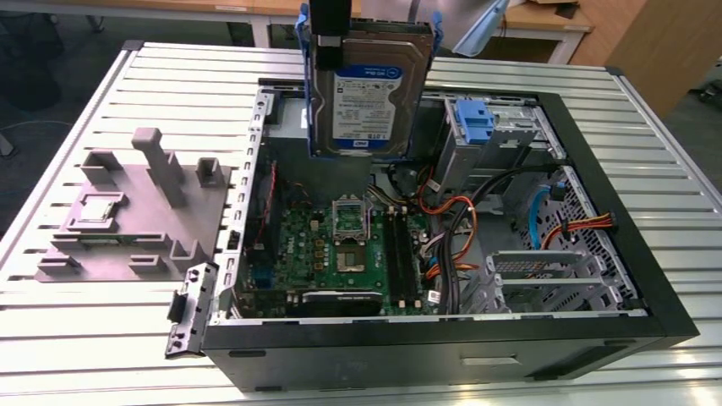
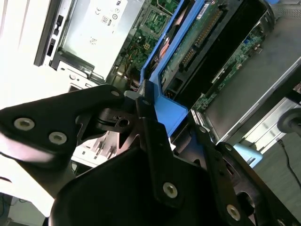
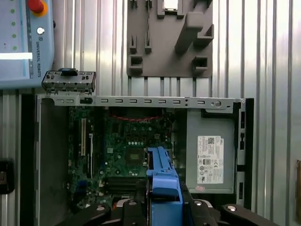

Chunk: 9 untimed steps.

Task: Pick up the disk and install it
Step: 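Pick up the disk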

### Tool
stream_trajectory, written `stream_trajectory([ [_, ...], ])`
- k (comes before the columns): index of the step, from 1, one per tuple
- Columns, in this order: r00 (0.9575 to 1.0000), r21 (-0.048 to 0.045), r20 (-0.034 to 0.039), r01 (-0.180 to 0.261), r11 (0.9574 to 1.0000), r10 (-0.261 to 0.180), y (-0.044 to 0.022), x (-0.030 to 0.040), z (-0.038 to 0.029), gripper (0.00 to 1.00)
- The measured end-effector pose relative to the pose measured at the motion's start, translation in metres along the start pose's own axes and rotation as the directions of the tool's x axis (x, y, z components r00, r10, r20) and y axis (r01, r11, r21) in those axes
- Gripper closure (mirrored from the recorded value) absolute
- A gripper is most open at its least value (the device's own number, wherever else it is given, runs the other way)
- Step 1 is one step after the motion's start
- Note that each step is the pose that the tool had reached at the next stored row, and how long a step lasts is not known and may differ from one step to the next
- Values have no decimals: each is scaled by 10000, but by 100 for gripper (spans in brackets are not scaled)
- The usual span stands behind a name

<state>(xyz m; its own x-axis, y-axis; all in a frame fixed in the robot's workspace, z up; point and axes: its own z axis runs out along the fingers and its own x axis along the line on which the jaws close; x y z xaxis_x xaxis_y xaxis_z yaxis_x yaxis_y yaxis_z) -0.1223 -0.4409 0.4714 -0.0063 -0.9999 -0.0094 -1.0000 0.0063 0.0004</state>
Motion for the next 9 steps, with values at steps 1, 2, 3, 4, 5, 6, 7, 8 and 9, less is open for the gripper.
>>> stream_trajectory([
  [1,10000,0,-1,0,10000,0,0,0,0,64],
  [2,10000,0,-2,1,10000,-1,0,0,0,64],
  [3,10000,0,-5,1,10000,-1,0,0,0,64],
  [4,10000,1,-7,1,10000,-1,-1,0,0,64],
  [5,10000,0,-7,1,10000,-1,0,0,0,64],
  [6,10000,0,-9,1,10000,0,-1,0,-1,64],
  [7,10000,0,-10,1,10000,-1,0,0,-1,64],
  [8,10000,1,-10,0,10000,0,0,0,0,64],
  [9,10000,1,-11,1,10000,-1,-1,0,0,64],
])
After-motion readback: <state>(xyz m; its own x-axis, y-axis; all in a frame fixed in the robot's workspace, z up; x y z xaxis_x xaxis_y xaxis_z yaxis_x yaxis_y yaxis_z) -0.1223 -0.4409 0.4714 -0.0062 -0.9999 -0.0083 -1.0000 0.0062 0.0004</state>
